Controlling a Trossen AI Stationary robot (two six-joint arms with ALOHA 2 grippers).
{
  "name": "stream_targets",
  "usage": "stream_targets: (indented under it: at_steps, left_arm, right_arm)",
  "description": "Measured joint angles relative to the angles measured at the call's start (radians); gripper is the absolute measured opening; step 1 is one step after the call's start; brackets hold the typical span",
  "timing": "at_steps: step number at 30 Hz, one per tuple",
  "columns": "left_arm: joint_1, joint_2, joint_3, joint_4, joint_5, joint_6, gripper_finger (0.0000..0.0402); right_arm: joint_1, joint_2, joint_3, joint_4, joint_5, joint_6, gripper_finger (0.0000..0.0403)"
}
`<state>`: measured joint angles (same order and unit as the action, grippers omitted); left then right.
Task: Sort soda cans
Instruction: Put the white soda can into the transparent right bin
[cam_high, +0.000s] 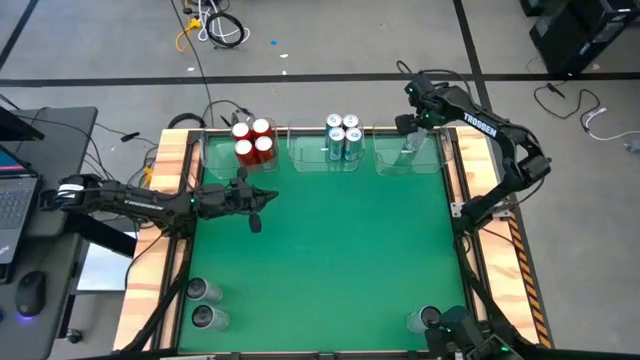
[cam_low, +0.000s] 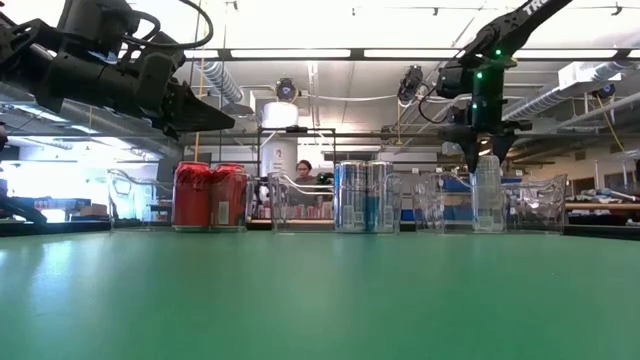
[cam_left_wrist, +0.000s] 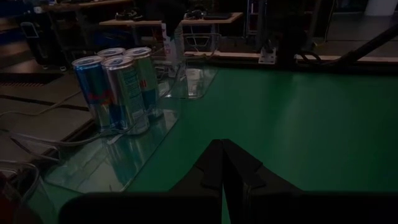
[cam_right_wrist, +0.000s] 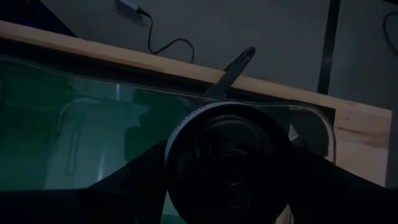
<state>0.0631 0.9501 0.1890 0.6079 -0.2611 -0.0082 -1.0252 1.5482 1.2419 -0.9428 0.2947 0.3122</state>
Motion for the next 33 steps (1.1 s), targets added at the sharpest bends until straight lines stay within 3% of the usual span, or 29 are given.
stream_targets:
  at_steps: [11, 25, 33]
  left_arm:
    - [0.000, 0.000, 0.000, -0.001, 0.000, 0.000, 0.0005]
    - [0.000, 0.000, 0.000, -0.001, 0.000, 0.000, 0.0005]
    - [0.000, 0.000, 0.000, -0.001, 0.000, 0.000, 0.0005]
  right_arm:
    - [-0.004, 0.002, -0.002, 0.029, 0.015, 0.003, 0.0259]
    - [-0.007, 0.006, -0.006, 0.041, 0.006, -0.062, 0.0333]
    - [-0.006, 0.005, -0.006, 0.042, -0.002, -0.113, 0.0349]
